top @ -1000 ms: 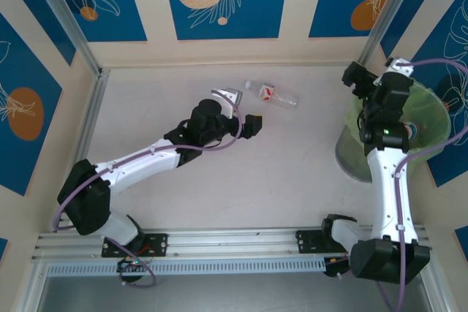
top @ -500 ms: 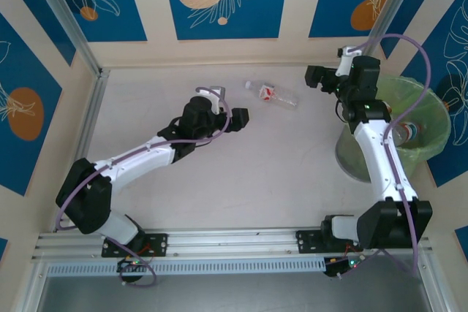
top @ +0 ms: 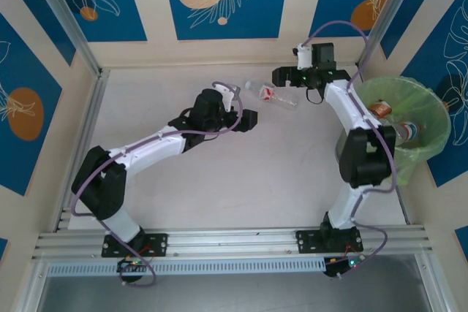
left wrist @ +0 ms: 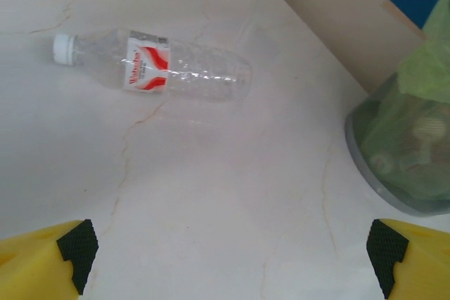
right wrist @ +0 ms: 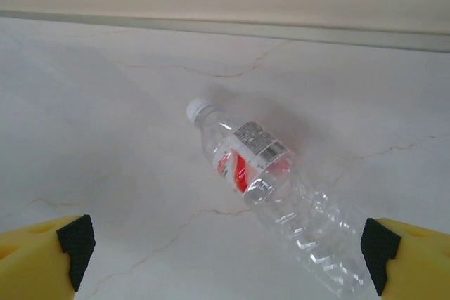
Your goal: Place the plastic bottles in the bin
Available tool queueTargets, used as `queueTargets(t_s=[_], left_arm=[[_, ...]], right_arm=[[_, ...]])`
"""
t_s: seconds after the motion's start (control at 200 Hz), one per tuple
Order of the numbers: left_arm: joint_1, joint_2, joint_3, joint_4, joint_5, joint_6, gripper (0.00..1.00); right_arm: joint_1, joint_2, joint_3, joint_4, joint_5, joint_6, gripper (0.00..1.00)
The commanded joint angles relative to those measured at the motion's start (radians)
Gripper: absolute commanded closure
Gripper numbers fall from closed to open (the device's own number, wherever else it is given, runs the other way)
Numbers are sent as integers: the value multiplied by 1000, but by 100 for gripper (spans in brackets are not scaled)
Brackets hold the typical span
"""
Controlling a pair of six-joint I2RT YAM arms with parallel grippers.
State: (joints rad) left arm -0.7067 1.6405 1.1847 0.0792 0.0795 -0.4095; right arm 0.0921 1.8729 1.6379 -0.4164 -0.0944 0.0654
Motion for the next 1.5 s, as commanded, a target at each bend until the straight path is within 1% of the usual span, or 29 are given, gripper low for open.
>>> queueTargets(t_s=[0.0,0.135,0.205,0.325,0.495,0.635,0.795,0.905,1.025,1.18,1.23,1.35,1.41,1.495], left_arm=[[7,-3,-2,-41,-94,-14,0],[7,-34,-36,-83,-202,-38,0],[8,-54,-65,-77,-243,-49,0],[8,-80,-97,-74,-260,-57,0],[8,-92,-109,-79,-265,-60,0],[8,-91,-106,-82,-253,-55,0],[8,-85,-109,-80,-236,-55,0],[7,-84,-113,-79,-234,-58,0],[8,-84,-116,-79,-233,-57,0],[8,-84,-119,-75,-233,-58,0],[8,-82,-121,-75,-234,-58,0],[8,-77,-121,-74,-233,-62,0],[8,-75,-121,-73,-232,-64,0],[7,-76,-122,-78,-234,-66,0]], right_arm=[[-9,122,126,-76,-43,-33,0],[-19,245,251,-125,-139,-52,1],[-16,306,308,-148,-138,-62,0],[-16,400,402,-197,-105,-32,0],[-15,475,472,-245,-125,9,0],[-14,484,460,-255,-171,20,0],[-13,481,449,-304,-244,-3,0],[-5,477,443,-341,-248,-16,0],[3,456,422,-349,-261,-16,1],[23,417,396,-364,-332,-36,1],[37,404,383,-344,-296,-24,0],[79,396,366,-280,-87,16,0],[112,416,387,-266,25,-2,1],[151,469,448,-288,121,-23,0]])
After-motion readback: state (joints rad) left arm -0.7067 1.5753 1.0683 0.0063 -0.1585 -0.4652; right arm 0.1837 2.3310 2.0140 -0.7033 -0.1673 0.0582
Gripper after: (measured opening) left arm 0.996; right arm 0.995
